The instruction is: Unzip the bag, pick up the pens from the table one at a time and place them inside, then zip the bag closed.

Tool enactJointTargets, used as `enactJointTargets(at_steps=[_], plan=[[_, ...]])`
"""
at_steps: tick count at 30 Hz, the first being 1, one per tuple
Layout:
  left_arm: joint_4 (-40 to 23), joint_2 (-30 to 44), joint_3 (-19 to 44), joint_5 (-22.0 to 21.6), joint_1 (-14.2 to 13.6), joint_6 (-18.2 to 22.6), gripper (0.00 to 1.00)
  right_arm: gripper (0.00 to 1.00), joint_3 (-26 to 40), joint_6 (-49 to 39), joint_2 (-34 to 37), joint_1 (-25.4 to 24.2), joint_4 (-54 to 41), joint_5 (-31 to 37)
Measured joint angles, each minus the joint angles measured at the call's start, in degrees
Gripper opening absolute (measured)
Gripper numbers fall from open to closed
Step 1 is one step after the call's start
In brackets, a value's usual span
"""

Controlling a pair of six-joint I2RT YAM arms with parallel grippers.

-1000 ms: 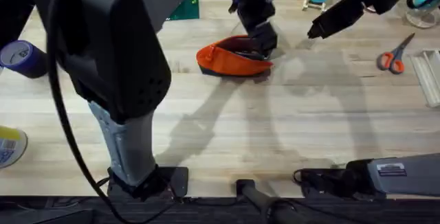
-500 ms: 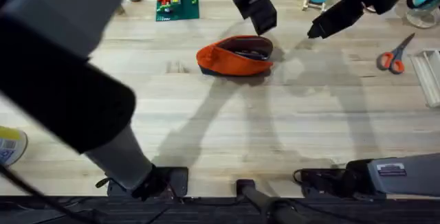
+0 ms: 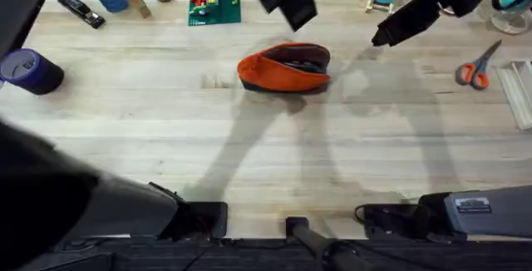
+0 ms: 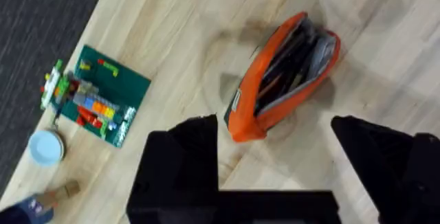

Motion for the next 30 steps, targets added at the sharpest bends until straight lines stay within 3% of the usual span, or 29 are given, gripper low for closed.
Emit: enactJointTargets(at_steps=[7, 16, 20, 30], plan=[[8.4, -10.4, -14.0, 1.9, 4.7, 0.0, 0.993, 0.996, 0.0, 0.0, 0.0, 0.0, 0.0, 0.0], [16.8, -27.0, -31.9, 15.7, 17.8, 4.8, 0.991, 0.996, 0.0, 0.0, 0.0, 0.0, 0.0, 0.0], [21.8, -32.4, -38.8, 20.4, 22.3, 6.3, 0.989, 0.996, 0.0, 0.0, 0.0, 0.0, 0.0, 0.0], [29.6, -34.1, -49.8, 32.0, 29.6, 9.1, 0.988, 0.996, 0.0, 0.0, 0.0, 0.0, 0.0, 0.0]])
